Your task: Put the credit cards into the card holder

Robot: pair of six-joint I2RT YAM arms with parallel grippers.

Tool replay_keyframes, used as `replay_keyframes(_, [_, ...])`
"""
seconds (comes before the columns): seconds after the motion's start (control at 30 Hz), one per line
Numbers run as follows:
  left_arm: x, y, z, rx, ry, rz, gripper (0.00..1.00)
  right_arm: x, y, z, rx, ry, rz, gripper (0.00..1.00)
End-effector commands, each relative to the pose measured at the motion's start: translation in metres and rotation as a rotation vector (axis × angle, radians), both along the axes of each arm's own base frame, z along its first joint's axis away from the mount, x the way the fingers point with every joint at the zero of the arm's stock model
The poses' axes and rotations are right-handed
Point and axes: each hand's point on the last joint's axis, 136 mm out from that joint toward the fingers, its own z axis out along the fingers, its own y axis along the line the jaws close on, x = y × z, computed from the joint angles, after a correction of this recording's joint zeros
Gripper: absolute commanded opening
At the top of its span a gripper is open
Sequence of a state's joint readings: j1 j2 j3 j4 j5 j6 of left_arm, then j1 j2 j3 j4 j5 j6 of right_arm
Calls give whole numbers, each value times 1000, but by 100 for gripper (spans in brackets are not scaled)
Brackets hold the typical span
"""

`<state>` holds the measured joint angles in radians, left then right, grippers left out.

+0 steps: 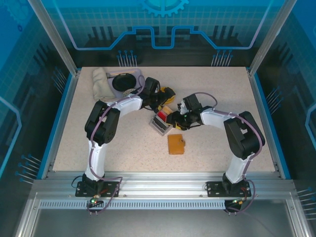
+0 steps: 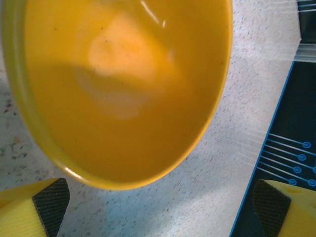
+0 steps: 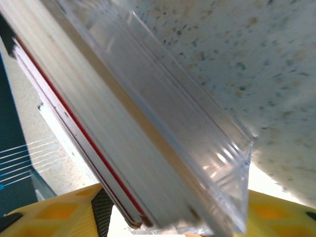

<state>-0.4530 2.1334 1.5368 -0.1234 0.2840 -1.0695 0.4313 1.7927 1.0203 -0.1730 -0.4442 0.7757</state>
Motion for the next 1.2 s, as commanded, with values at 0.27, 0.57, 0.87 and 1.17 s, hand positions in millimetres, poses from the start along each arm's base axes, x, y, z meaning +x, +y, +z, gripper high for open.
replay_keyframes(0.27, [-30, 16, 20, 181, -1, -89, 99, -8, -38, 39, -164, -151, 42, 64])
replay_keyframes(0.57, [-50, 58, 70, 262, -137, -17, 99, 29, -45, 57, -179, -214, 95, 74])
replay_keyframes(0.87, [-117, 77, 34, 122, -82, 24, 84, 68, -15, 35, -67, -131, 188, 83])
replay_keyframes(1.17, [-130, 43, -13, -7, 15, -35, 50, 56, -10, 33, 48, -67, 193, 83])
